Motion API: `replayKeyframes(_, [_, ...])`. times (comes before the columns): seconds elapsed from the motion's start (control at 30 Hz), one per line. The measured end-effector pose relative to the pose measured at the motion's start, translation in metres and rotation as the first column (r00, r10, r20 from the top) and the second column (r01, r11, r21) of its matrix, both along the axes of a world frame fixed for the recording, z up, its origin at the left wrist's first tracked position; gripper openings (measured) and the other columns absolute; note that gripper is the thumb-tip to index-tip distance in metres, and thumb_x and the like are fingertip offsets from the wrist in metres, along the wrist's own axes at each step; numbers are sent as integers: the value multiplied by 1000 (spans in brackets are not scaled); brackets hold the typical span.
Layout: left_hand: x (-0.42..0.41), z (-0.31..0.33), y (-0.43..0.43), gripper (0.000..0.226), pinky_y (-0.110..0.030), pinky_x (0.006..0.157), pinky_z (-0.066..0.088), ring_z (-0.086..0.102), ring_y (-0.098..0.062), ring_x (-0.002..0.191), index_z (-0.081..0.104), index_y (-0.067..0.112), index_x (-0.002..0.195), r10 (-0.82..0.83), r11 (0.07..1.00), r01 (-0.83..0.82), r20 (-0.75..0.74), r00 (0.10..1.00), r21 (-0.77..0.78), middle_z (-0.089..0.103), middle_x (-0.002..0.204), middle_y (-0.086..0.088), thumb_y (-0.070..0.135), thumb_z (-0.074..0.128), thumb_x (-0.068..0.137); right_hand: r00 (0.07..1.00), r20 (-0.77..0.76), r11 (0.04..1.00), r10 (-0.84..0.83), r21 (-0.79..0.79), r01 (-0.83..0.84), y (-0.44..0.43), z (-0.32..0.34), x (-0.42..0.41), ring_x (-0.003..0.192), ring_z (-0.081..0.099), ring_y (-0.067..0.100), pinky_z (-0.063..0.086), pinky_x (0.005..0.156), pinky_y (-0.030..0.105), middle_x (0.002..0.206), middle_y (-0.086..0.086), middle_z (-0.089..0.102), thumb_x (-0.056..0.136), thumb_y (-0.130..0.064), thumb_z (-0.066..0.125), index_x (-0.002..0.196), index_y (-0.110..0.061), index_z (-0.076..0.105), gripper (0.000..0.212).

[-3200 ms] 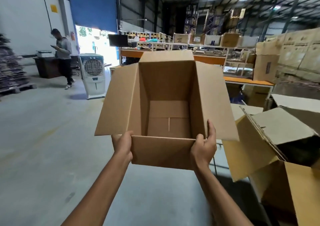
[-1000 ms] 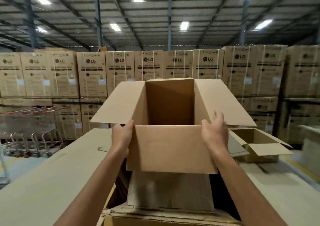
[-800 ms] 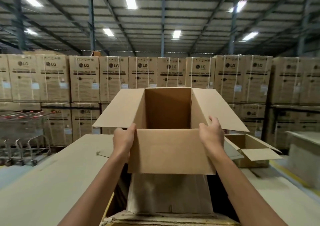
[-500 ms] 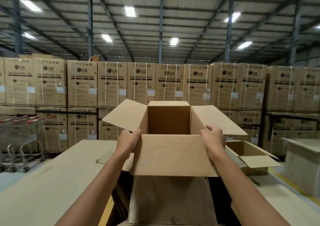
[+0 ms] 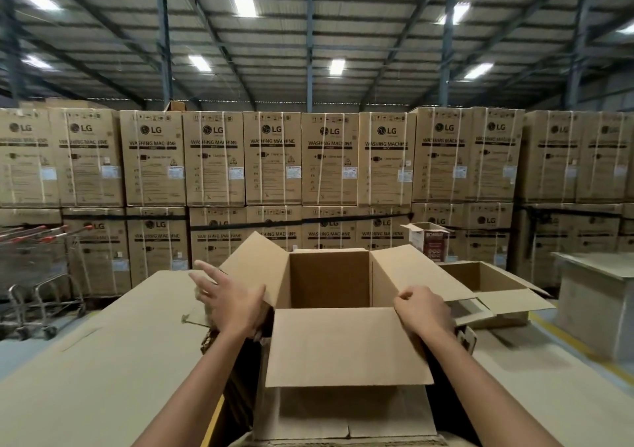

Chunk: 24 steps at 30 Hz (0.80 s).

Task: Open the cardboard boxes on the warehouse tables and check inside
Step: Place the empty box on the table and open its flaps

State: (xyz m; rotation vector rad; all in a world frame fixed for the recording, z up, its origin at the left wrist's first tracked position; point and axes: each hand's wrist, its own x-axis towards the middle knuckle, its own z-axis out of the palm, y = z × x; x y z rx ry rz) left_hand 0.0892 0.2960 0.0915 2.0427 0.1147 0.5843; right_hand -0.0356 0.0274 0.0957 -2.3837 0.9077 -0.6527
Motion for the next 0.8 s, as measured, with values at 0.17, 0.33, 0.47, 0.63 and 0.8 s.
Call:
replayKeyframes(0.17, [19,11,2,109,-62,118,5,-22,-37,149,-1,7,158,53,894,-142,214,975,425,-18,164,-18,22,74,80,995,3,937,-101,-335,97,3,35,-3,75,54,20,40,61,28,83,-1,60,95,-32,52,97,-21,67,18])
replayKeyframes(0.33, [43,10,-50,79,-58,121,17,-1,-32,154,19,20,158,-291,714,320,-152,945,623,8,167,-11,52,55,94,979,-63,919,192,-338,-202,-5,22,35,107,59,19,55,88,39,117,-2,65,93,-50,56,120,-29,66,36])
replayKeyframes(0.47, [61,-4,-71,70,-60,117,22,25,-31,147,43,28,147,-298,515,507,-410,862,691,33,158,-6,68,49,90,942,-298,934,151,-269,-235,-21,-9,55,132,44,23,38,109,44,144,2,49,91,-69,39,138,-35,54,60])
replayKeyframes(0.63, [67,-11,-69,65,-56,113,29,33,-27,142,48,28,145,-322,524,463,-337,885,715,48,148,-2,68,43,93,942,-301,919,149,-309,-244,-27,-19,60,143,33,24,27,116,44,157,3,38,92,-69,34,135,-39,57,57])
replayKeyframes(0.8, [57,-16,-68,55,-47,108,41,50,-20,129,54,25,140,-375,639,427,-225,899,639,61,136,2,59,46,97,954,-239,915,180,-315,-252,-28,-24,55,140,36,21,28,115,45,153,-1,43,94,-67,35,132,-40,60,52])
